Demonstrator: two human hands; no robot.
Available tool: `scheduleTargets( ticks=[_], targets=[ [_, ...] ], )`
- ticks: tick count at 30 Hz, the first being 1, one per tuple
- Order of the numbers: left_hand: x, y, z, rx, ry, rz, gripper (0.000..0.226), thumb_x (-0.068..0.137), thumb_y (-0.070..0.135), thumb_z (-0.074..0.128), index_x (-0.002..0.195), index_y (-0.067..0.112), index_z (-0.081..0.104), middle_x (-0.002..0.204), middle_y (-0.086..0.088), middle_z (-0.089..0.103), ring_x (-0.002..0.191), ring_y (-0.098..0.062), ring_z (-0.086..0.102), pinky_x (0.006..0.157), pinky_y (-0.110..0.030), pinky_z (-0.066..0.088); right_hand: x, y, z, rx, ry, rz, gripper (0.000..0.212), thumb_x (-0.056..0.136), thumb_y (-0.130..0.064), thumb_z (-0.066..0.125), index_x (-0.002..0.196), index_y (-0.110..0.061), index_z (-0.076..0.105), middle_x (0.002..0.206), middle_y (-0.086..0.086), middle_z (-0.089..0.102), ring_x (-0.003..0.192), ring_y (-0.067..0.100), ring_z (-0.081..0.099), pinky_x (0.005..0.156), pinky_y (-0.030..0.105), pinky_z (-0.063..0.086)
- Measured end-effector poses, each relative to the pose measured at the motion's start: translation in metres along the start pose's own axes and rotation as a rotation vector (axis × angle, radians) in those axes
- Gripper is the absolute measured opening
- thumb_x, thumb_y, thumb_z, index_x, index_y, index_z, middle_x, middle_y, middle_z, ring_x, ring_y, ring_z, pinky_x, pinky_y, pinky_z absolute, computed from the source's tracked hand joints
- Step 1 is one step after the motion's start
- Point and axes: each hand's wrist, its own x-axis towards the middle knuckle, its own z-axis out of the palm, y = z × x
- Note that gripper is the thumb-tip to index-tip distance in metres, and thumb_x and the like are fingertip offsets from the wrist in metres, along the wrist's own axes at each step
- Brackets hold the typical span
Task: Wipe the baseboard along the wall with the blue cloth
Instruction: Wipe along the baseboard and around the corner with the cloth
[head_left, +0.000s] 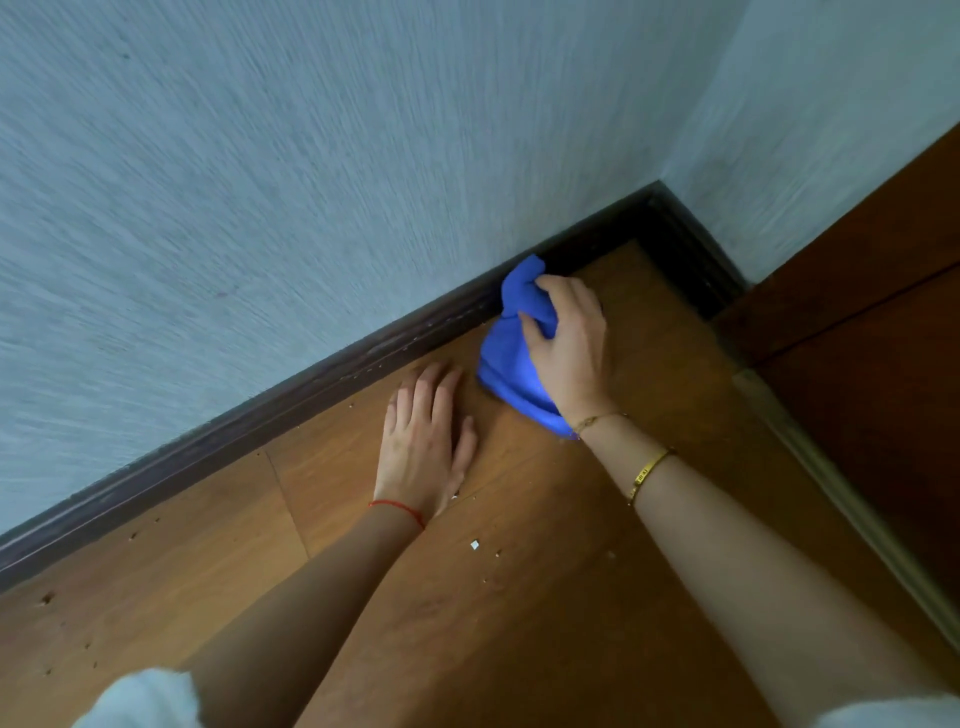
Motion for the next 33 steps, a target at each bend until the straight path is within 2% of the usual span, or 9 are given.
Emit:
scheduleTargets(
  ticks=[7,12,15,17,21,24,26,29,33],
  targets=[
    [0.005,0.002,0.005,-0.034,-0.079,-0.038,0.058,0.099,0.041,0.043,0.150,0.015,0.038,0.153,-0.008,0.036,0.131,-0.031,0.040,0.114,-0.049,0.034,0.056,0.048,-0.031,-0.063,0.150,0.272,0.030,0.082,-0.006,0.066,0.111,-0.002,0.062,0.106,0.018,0.062,0.101,0.034,0.059,0.088,0.032,0.041],
    [0.006,0.002,0.006,-0.061,-0.067,-0.050,0.057,0.097,0.040,0.047,0.148,0.016,0.040,0.151,-0.006,0.036,0.129,-0.031,0.039,0.113,-0.048,0.033,0.030,0.029,-0.012,-0.061,0.107,0.159,0.029,0.080,-0.007,0.066,0.108,-0.001,0.062,0.100,0.018,0.061,0.096,0.035,0.058,0.086,0.036,0.043],
    [0.005,0.002,0.006,-0.072,-0.060,-0.047,0.057,0.096,0.039,0.047,0.148,0.016,0.040,0.151,-0.005,0.036,0.126,-0.029,0.040,0.113,-0.046,0.033,0.012,0.020,-0.005,-0.024,0.020,0.043,0.027,0.081,-0.005,0.068,0.107,-0.001,0.062,0.099,0.013,0.062,0.093,0.030,0.059,0.085,0.024,0.040],
    [0.004,0.002,0.005,-0.076,-0.063,-0.047,0.058,0.096,0.040,0.046,0.148,0.017,0.039,0.151,-0.005,0.036,0.127,-0.028,0.040,0.113,-0.046,0.033,0.016,0.027,-0.012,-0.035,-0.043,0.004,0.025,0.082,-0.006,0.067,0.106,-0.003,0.063,0.099,0.011,0.063,0.093,0.028,0.058,0.084,0.022,0.039],
    [0.004,0.002,0.003,-0.066,-0.076,-0.055,0.058,0.097,0.040,0.048,0.149,0.016,0.038,0.152,-0.005,0.036,0.128,-0.027,0.040,0.114,-0.046,0.033,0.040,0.050,-0.031,-0.094,0.025,0.095,0.028,0.083,-0.008,0.066,0.110,-0.004,0.062,0.103,0.015,0.062,0.098,0.032,0.059,0.086,0.029,0.041],
    [0.005,0.003,0.002,-0.056,-0.086,-0.057,0.058,0.098,0.039,0.050,0.149,0.016,0.039,0.151,-0.005,0.037,0.129,-0.028,0.040,0.114,-0.047,0.033,0.058,0.053,-0.034,-0.084,0.133,0.236,0.030,0.086,-0.009,0.065,0.115,-0.003,0.061,0.109,0.017,0.061,0.104,0.030,0.058,0.088,0.024,0.040],
    [0.006,0.003,0.003,-0.054,-0.087,-0.056,0.058,0.098,0.040,0.049,0.149,0.017,0.039,0.152,-0.005,0.036,0.130,-0.028,0.039,0.113,-0.047,0.033,0.056,0.045,-0.031,-0.062,0.128,0.252,0.032,0.085,-0.009,0.065,0.115,-0.002,0.060,0.110,0.018,0.060,0.104,0.030,0.058,0.090,0.024,0.040],
    [0.006,0.003,0.004,-0.049,-0.089,-0.056,0.058,0.097,0.042,0.045,0.149,0.017,0.039,0.151,-0.006,0.037,0.129,-0.028,0.040,0.112,-0.049,0.035,0.025,0.020,-0.014,-0.026,0.057,0.121,0.033,0.079,-0.008,0.068,0.111,-0.001,0.061,0.105,0.018,0.061,0.099,0.035,0.059,0.090,0.037,0.045],
    [0.006,0.004,0.004,-0.044,-0.064,-0.057,0.058,0.094,0.042,0.044,0.144,0.013,0.044,0.150,-0.008,0.039,0.123,-0.029,0.041,0.110,-0.048,0.036,-0.007,-0.006,0.003,0.033,-0.136,-0.111,0.028,0.081,-0.004,0.069,0.108,-0.003,0.063,0.103,0.012,0.062,0.096,0.030,0.059,0.087,0.035,0.046]
  ],
)
